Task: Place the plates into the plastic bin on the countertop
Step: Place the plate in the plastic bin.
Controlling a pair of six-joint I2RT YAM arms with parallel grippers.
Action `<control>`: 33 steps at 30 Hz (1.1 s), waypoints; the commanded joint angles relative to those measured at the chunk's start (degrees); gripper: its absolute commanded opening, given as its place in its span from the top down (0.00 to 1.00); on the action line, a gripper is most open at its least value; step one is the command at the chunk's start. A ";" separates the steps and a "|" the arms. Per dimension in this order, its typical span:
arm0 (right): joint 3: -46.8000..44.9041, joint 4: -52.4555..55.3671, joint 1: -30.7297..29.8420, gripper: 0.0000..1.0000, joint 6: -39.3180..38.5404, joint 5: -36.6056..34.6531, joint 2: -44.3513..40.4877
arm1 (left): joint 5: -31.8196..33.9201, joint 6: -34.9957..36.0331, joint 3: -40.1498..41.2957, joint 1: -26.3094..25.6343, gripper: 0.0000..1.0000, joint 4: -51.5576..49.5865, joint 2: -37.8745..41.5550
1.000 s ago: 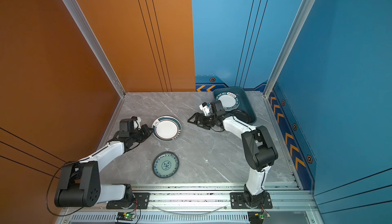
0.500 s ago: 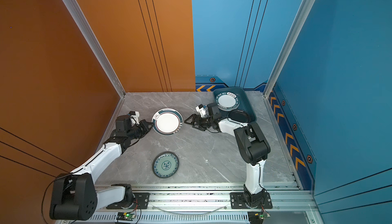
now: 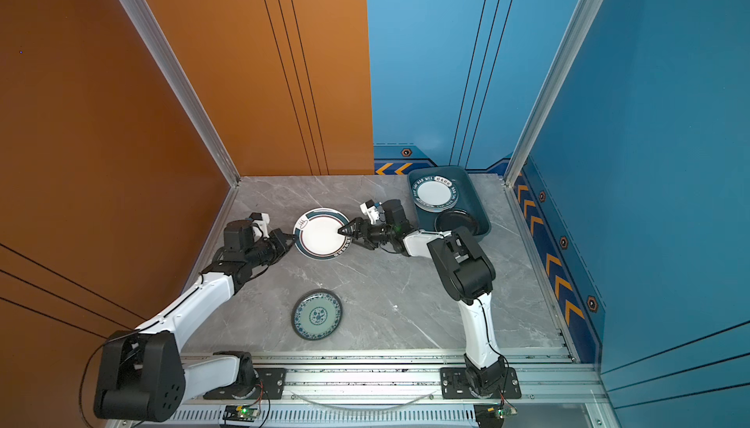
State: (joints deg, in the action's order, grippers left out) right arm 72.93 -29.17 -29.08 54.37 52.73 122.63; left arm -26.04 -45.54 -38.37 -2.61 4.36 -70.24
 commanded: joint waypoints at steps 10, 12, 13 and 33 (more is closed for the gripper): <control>5.01 -9.56 -2.12 0.55 8.79 0.46 4.23 | -2.00 -0.30 -0.86 -0.77 1.00 2.22 -1.10; 4.95 -10.17 -2.20 0.62 9.29 0.54 4.36 | -2.16 -0.25 -0.87 -0.89 1.00 2.40 -1.70; 4.88 -10.46 -2.26 0.67 9.56 0.71 4.37 | -2.17 -0.25 -0.87 -0.90 1.00 2.57 -1.94; 14.62 35.25 1.84 1.00 -17.68 -9.18 -5.96 | 1.24 6.46 -2.56 -1.90 0.12 -5.94 0.98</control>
State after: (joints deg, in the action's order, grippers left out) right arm 81.60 -14.44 -29.28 50.61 49.15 123.81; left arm -25.98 -42.59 -38.79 -4.16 2.24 -71.70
